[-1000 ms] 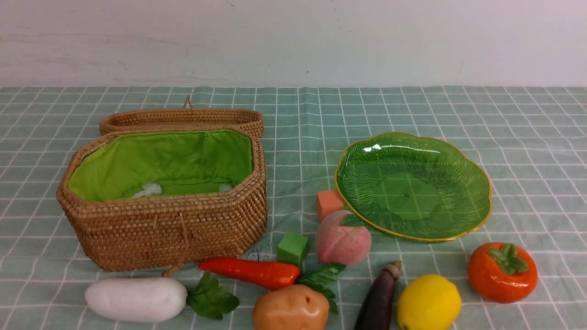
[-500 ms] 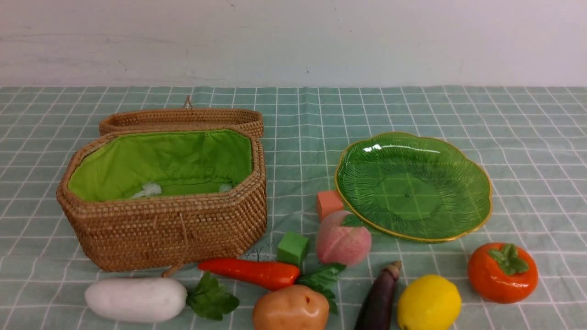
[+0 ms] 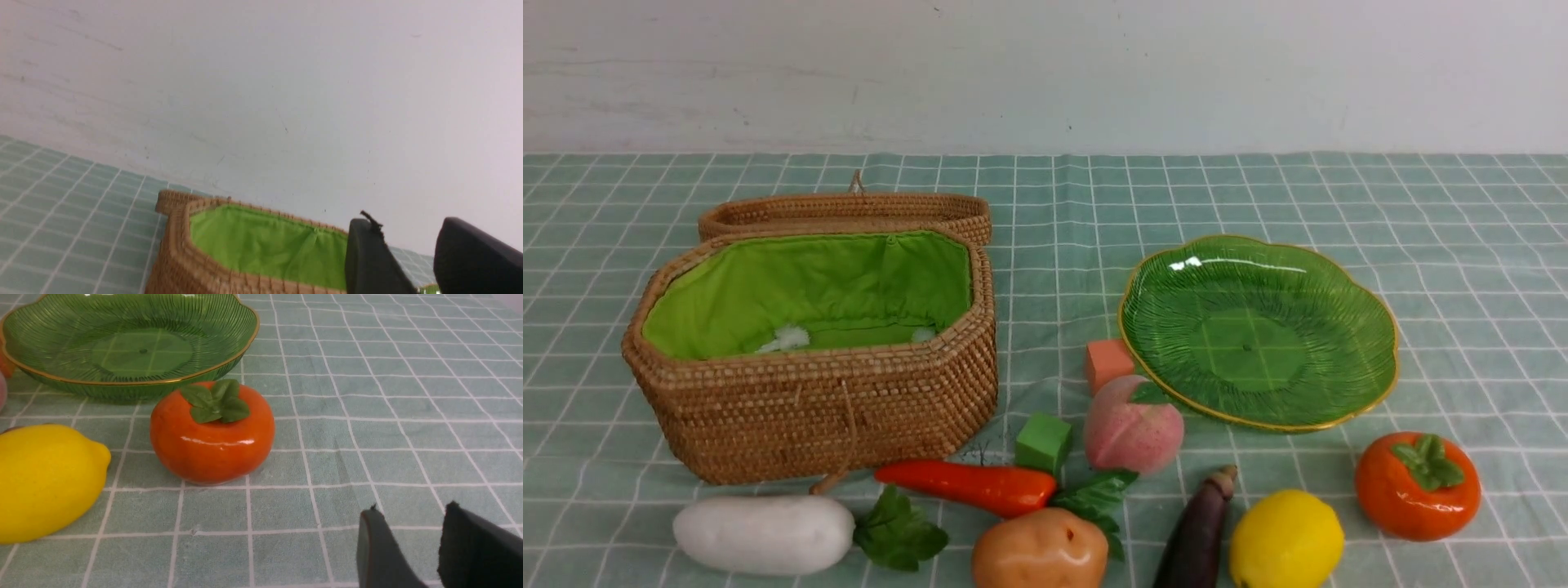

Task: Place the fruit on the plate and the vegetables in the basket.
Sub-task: Take a daikon with your left arm and place it on the basket on the left.

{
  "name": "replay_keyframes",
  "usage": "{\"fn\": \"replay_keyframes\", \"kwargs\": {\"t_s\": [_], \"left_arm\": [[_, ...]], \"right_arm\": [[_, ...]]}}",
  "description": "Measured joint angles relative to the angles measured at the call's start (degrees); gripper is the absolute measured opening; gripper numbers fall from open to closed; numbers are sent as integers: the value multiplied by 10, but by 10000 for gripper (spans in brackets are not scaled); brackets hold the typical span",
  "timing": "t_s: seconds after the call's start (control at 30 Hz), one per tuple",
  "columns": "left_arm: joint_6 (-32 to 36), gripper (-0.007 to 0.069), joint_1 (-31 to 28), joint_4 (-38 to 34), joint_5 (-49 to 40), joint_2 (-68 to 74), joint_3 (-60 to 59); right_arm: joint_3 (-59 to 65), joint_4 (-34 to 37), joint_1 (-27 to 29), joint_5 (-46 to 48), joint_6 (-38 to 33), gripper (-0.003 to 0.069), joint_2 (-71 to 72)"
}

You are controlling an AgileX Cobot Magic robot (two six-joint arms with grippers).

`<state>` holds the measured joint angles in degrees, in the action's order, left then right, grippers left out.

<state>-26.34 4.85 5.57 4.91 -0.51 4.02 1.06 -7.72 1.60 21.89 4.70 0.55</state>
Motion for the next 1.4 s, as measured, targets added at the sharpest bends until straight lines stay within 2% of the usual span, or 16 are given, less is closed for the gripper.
{"fn": "replay_keyframes", "kwargs": {"t_s": [0.23, 0.37, 0.47, 0.53, 0.57, 0.6, 0.73, 1.0, 1.17, 1.33, 1.4], "left_arm": [[10, 239, 0, 74, -140, 59, 205], [10, 239, 2, 84, -296, 167, 317], [10, 239, 32, 96, -377, 219, 337], [11, 239, 94, 112, -420, 249, 337], [11, 239, 94, 112, -421, 250, 337], [13, 239, 124, 126, -423, 254, 337], [15, 239, 168, 151, -417, 264, 335], [14, 239, 183, 111, -463, 350, 320], [92, 239, 187, 94, -527, 430, 326], [300, 239, 240, 93, -529, 478, 330], [346, 242, 246, 96, -527, 485, 330]], "right_arm": [[0, 0, 0, 0, 0, 241, 0], [0, 0, 0, 0, 0, 241, 0], [0, 0, 0, 0, 0, 241, 0], [0, 0, 0, 0, 0, 241, 0], [0, 0, 0, 0, 0, 241, 0], [0, 0, 0, 0, 0, 241, 0], [0, 0, 1, 0, 0, 241, 0], [0, 0, 1, 0, 0, 241, 0], [0, 0, 1, 0, 0, 241, 0], [0, 0, 1, 0, 0, 241, 0], [0, 0, 1, 0, 0, 241, 0]]}}
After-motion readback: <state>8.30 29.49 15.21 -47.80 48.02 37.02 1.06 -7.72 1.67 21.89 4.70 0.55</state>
